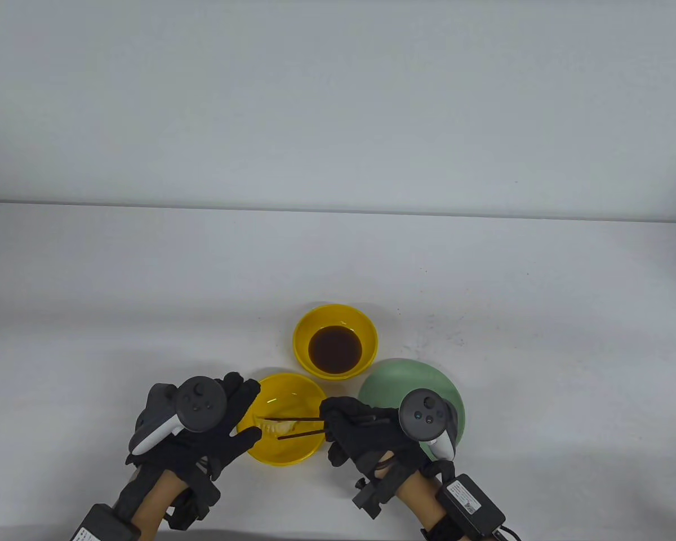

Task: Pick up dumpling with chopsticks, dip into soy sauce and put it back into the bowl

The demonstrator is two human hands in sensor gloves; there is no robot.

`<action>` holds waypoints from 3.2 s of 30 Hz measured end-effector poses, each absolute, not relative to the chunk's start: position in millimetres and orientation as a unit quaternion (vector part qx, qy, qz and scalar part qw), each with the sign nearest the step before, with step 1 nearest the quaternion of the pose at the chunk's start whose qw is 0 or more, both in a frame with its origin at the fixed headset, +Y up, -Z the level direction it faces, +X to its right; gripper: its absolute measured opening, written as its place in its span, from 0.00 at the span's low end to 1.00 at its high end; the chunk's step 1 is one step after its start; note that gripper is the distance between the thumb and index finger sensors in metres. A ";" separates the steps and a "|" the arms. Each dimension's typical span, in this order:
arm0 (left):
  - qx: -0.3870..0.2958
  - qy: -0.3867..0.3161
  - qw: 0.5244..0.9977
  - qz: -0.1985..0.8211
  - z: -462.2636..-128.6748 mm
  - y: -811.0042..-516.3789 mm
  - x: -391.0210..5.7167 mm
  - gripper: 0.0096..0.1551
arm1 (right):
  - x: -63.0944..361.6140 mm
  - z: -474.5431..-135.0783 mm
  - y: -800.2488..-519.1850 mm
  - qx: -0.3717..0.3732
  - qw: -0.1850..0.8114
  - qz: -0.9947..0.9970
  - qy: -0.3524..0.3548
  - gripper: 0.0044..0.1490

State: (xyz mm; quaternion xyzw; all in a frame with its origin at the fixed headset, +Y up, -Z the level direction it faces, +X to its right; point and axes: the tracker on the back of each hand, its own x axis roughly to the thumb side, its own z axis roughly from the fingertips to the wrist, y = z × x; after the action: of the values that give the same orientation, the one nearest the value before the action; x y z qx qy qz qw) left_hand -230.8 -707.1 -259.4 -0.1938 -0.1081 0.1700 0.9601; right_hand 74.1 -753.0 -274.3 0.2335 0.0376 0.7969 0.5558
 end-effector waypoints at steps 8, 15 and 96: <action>-0.192 -0.109 0.960 0.175 -259.4 -705.5 -232.1 0.49 | 84.8 -280.2 -755.7 0.191 0.627 0.754 0.026 0.26; -0.192 -0.110 0.958 0.180 -259.3 -704.7 -233.6 0.49 | 100.5 -289.1 -769.9 0.116 0.718 0.684 0.061 0.25; -0.194 -0.104 0.959 0.180 -258.2 -700.1 -235.9 0.48 | 169.1 -331.5 -748.1 -0.043 0.773 0.628 -0.080 0.24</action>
State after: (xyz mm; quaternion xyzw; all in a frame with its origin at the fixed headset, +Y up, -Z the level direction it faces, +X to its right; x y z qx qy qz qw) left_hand -235.9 -700.1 -258.2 -0.1943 -0.1042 0.1801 0.9586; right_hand 169.1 -748.1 -331.5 -0.0433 -0.0800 0.6277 0.7731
